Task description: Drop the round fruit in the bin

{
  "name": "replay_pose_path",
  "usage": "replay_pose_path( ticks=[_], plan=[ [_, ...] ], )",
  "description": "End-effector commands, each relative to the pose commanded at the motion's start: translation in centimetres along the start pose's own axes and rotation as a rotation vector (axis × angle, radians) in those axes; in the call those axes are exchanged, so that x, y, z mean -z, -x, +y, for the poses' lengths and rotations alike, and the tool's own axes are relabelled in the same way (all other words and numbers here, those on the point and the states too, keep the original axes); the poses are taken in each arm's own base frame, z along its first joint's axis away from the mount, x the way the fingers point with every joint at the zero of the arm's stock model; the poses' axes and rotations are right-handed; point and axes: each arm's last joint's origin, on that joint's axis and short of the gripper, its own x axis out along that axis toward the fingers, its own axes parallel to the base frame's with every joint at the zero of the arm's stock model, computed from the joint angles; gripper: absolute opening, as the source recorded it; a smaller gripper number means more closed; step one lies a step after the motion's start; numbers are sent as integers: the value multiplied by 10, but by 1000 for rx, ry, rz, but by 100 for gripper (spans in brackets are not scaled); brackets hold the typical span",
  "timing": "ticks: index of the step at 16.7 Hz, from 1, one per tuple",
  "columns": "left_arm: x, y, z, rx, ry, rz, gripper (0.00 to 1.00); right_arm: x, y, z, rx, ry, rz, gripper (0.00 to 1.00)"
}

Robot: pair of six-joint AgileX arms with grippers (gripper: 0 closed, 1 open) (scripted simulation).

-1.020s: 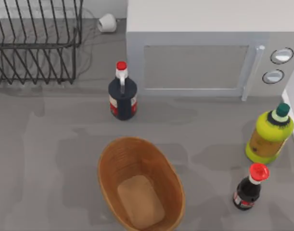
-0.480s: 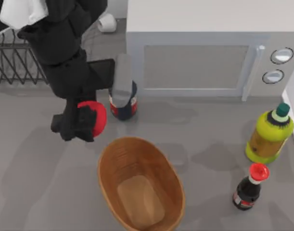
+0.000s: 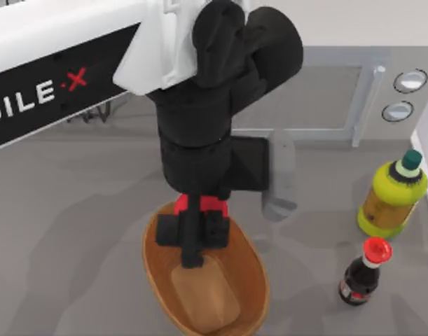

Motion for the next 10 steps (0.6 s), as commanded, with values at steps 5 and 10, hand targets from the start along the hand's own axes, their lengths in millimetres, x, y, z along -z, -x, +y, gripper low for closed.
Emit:
replay_pose_path(
  ticks=[5,10],
  plan=[
    [1,0,0,0,2,-4,0,0,0,0,0,0,0,100],
    [-2,-33,2,-7,-1,-12,0,0,0,0,0,0,0,100]
  ],
)
